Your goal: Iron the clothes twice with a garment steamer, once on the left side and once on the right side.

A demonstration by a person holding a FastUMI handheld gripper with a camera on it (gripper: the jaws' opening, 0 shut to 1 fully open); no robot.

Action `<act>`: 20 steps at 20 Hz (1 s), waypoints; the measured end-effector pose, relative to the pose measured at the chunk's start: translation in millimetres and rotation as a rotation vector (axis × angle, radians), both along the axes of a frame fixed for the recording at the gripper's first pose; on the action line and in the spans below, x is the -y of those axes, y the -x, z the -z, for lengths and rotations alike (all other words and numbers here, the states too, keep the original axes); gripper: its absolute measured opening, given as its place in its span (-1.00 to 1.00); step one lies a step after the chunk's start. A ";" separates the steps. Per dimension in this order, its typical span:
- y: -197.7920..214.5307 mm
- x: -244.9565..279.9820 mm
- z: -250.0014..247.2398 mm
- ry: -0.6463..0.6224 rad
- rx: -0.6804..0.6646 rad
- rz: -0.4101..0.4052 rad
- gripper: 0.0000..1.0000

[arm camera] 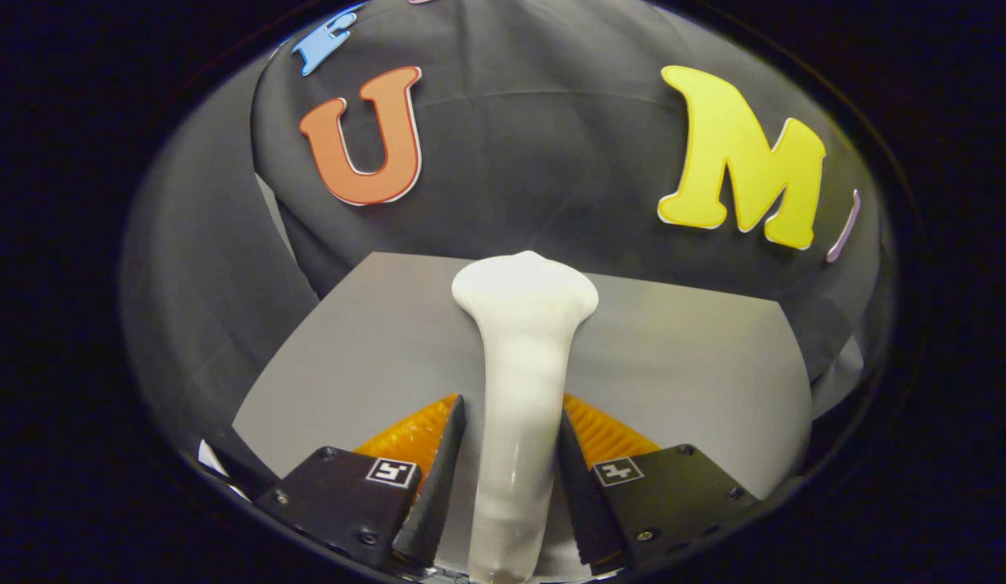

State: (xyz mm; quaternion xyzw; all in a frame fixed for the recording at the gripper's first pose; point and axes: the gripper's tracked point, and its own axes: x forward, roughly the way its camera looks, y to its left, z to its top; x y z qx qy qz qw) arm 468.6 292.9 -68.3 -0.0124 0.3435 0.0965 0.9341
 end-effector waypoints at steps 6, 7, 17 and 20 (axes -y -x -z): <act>4.8 2.5 -0.6 -0.086 -0.047 -0.013 -0.14; 6.5 4.5 -1.9 -0.097 -0.041 -0.011 -0.16; 78.7 27.2 -53.6 -0.217 0.123 -0.030 -0.23; 113.2 42.7 -82.2 -0.269 0.195 -0.034 -0.22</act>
